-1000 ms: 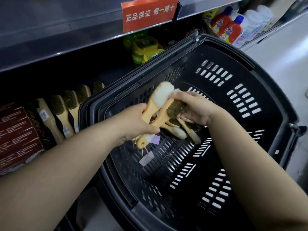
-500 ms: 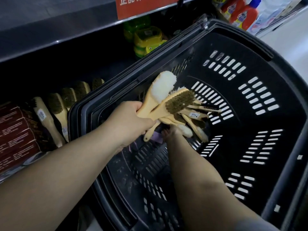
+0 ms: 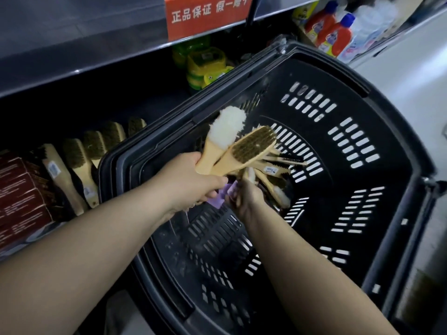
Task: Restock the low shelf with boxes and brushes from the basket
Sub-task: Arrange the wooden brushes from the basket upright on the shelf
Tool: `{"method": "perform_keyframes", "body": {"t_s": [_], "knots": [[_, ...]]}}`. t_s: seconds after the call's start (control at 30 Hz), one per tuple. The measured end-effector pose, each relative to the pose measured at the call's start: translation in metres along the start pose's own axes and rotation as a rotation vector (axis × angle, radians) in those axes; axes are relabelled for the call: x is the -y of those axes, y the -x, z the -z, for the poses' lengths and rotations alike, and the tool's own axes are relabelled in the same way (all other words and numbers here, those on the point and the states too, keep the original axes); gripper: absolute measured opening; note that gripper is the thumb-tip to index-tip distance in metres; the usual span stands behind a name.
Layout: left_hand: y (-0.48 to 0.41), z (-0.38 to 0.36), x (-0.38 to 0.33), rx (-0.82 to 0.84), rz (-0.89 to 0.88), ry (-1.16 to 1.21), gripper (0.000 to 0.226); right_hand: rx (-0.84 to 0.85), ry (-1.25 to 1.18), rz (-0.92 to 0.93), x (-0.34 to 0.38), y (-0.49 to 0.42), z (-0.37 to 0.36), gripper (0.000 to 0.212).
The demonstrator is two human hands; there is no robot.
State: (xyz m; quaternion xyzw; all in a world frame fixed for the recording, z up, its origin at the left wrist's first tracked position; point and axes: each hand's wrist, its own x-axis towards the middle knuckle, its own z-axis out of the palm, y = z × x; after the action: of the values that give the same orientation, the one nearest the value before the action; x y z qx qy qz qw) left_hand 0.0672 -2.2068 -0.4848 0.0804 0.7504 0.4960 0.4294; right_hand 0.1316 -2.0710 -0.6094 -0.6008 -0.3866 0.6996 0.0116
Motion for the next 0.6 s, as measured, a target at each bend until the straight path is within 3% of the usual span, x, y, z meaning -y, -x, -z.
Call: {"method": "perform_keyframes", "body": {"t_s": [0.17,0.33,0.6], "knots": [[0.001,-0.002,0.000,0.002,-0.017,0.003,0.012,0.251,-0.067,0.124,0.009,0.060,-0.004,0.035],[0.004,0.000,0.001,-0.017,-0.062,-0.002,0.015,0.240,0.135,0.341,0.010,0.109,0.018,0.024],[0.011,-0.009,0.000,-0.003,-0.064,0.157,0.008,0.391,-0.138,0.298,0.012,0.138,0.041,0.020]]}}
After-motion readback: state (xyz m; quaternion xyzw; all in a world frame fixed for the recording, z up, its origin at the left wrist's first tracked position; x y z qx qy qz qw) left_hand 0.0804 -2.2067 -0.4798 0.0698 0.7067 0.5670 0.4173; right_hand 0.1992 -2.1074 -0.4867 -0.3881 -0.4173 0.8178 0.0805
